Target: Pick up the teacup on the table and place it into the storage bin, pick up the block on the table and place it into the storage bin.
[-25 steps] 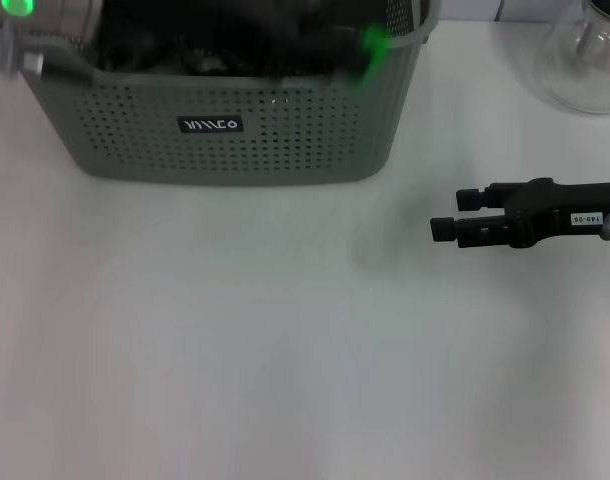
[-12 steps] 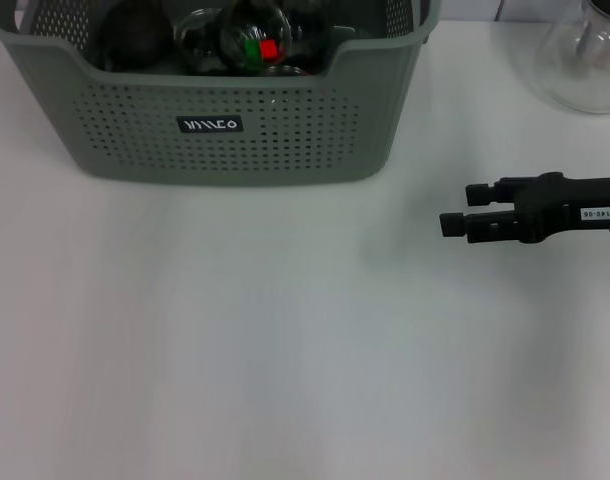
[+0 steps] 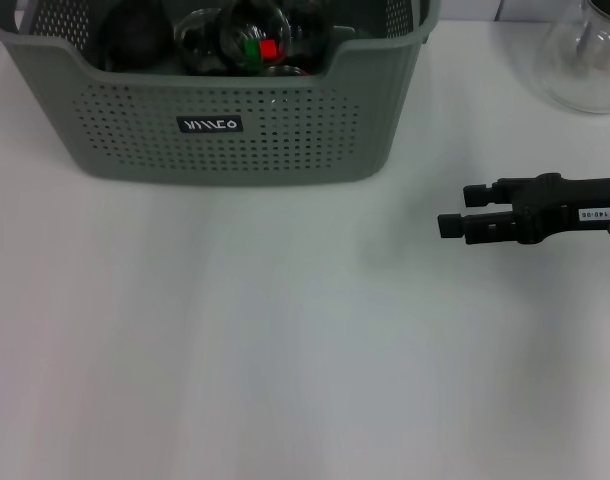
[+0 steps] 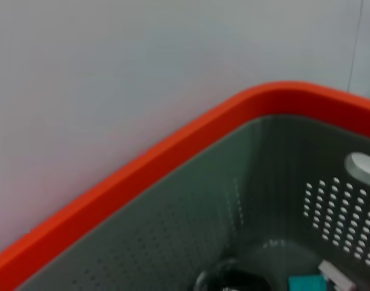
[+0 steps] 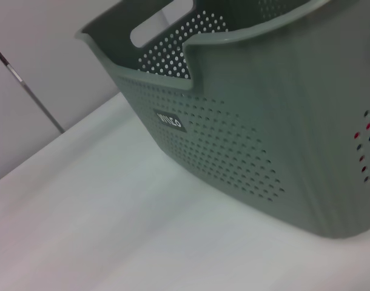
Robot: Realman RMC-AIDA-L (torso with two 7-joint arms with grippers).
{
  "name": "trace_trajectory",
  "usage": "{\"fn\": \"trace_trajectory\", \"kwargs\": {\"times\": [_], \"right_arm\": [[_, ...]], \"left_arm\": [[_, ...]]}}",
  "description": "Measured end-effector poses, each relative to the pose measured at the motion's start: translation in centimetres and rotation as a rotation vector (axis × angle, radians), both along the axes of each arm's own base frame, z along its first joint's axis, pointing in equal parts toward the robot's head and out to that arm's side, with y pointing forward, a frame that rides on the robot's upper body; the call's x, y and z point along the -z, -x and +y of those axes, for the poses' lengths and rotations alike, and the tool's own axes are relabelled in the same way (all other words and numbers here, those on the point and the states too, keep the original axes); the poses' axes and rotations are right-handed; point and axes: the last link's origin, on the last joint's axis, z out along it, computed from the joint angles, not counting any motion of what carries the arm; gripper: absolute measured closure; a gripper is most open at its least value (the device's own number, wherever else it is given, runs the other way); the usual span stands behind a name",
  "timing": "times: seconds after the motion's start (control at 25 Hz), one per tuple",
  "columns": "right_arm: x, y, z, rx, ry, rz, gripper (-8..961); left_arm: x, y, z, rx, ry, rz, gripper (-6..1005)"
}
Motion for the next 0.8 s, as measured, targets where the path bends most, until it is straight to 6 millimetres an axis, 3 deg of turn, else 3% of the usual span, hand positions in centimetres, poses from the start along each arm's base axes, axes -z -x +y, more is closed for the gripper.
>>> {"fn": "trace_trajectory", "kwargs": {"times": [0.48,0.56,0.68,0.8], "right_arm": [[0.1,-0.1,-0.1,0.001,0.004,-0.001,92],[0.1,-0.1,-0.2,0.001,0.004,-0.001,91],[0.1,-0.1,-0.2,-0.001,0.007,0.000,91],[-0.1,-0.1,-0.2,-0.001,0.005,0.001,90]], "left_arm": [[-0.4,0.1,-0.5,0.000,-0.013,-0.017,692],[-1.3,-0.1,-1.0,0.013,-0.040,-0.062,480],[-3.4,-0.8,-2.5,0.054,-0.062,-0.177,402],[-6.0,-1.2,-5.8,0.141,-0.022,-0.378,324]]}}
